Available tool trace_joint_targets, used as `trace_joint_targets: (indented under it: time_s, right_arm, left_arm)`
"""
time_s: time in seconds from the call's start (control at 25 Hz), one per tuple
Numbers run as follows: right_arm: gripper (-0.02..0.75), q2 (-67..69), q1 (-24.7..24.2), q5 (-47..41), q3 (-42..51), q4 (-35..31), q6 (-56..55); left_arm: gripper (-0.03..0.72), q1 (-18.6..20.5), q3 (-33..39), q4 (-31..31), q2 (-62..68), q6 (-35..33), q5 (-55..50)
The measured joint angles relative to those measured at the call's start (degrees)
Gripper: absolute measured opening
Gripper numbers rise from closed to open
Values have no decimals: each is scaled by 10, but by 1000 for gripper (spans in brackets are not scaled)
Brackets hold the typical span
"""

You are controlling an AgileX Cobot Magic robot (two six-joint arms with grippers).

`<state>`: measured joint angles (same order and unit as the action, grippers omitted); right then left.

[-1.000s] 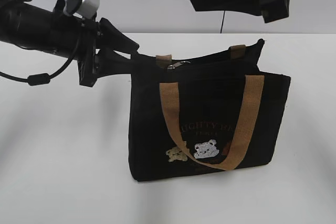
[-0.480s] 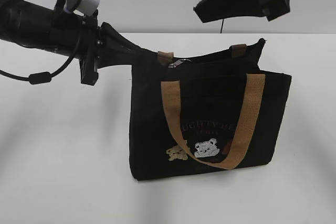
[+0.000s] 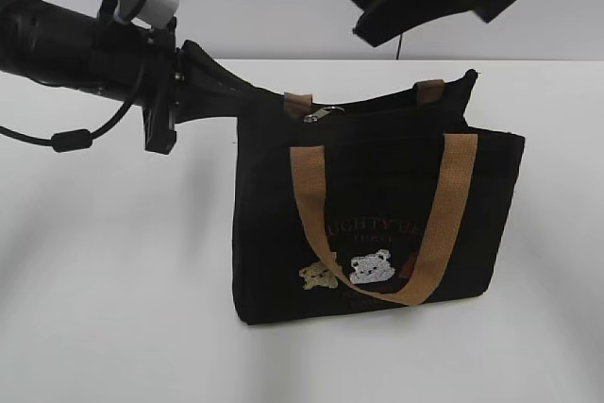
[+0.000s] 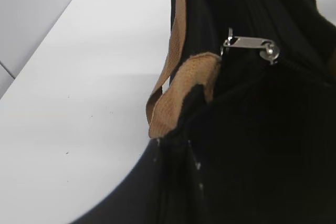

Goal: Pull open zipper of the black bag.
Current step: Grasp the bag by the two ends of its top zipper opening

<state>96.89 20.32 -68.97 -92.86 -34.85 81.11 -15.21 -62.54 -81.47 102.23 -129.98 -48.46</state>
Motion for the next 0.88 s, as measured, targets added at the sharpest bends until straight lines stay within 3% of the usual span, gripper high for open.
trace_joint_targets:
  time_s: [0.28, 0.88]
  right_arm:
    - [290, 42, 58, -3, -1, 32, 0]
    - [290, 92, 61, -2, -2, 7, 38]
  left_arm:
    - [60, 0, 0, 0, 0, 0, -1]
    - [60, 0, 0, 2, 0, 0, -2]
